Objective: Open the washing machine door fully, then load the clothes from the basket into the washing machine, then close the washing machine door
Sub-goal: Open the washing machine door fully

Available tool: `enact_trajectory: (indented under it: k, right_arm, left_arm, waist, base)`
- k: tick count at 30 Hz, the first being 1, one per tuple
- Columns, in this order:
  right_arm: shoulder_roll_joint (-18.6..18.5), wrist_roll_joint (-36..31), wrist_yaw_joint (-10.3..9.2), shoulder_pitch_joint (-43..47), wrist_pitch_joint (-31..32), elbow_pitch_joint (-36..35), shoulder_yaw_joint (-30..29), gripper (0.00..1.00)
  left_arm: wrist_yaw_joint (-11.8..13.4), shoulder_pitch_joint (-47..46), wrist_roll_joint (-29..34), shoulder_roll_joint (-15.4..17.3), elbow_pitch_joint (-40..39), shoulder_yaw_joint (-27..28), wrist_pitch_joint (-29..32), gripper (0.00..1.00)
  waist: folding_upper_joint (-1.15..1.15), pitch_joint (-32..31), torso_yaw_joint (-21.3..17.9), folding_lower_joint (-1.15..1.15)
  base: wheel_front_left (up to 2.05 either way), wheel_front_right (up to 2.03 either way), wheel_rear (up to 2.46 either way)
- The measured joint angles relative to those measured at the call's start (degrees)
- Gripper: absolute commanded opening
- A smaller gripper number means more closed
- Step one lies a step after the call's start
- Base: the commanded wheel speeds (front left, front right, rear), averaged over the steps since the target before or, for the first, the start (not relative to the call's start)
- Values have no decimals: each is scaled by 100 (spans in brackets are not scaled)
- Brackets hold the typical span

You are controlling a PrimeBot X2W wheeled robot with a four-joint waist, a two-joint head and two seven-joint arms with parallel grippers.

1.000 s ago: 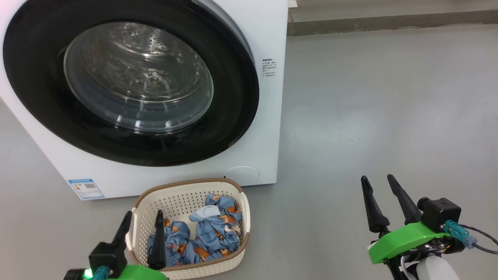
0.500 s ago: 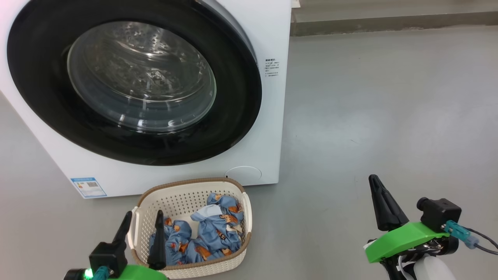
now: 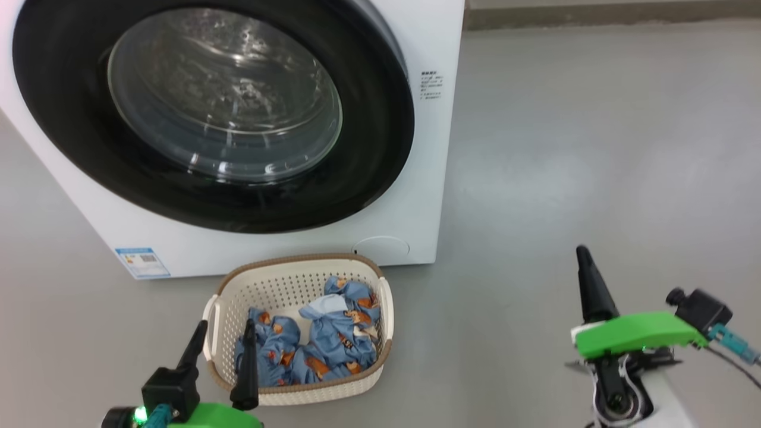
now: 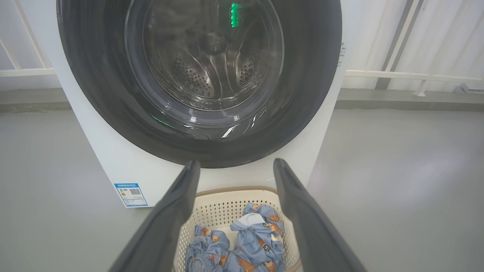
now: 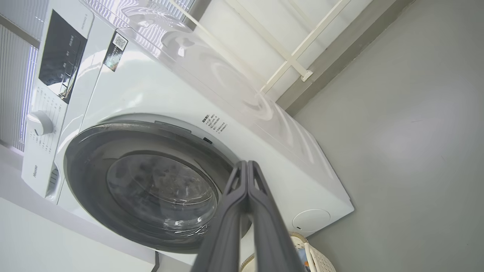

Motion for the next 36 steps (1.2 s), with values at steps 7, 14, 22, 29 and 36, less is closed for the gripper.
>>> enact_trajectory:
  k: [7, 14, 22, 29, 36]
  right_arm:
    - [-43, 720, 0, -667, 605, 9, -420, 0]
    - [-309, 1165, 0, -1369, 1434, -10, -651, 0]
    - [-622, 1176, 0, -2359, 2198, 300, -738, 0]
    - [-821, 1349, 0, -3244, 2966, 698, -953, 0]
    - [-944, 1599, 0, -4132, 3626, 1322, -1292, 0]
  left_arm:
    - [-20, -315, -46, -1, -34, -121, -1, 100]
    - [-25, -591, -162, -2, -59, -269, -1, 100]
    - [-25, -894, -309, -4, -71, -436, -1, 100]
    - [-23, -1091, -423, -10, -91, -559, -1, 100]
    - [-18, -1211, -460, -14, -93, -670, -1, 100]
  waist:
    - [0, 298, 150, 0]
    - [0, 657, 373, 0]
    - [0, 1092, 672, 0]
    - [0, 1458, 921, 0]
    - [0, 1786, 1131, 0]
  base:
    - [0, 0, 0]
    - [0, 0, 0]
    - [0, 0, 0]
    - [0, 0, 0]
    - [0, 0, 0]
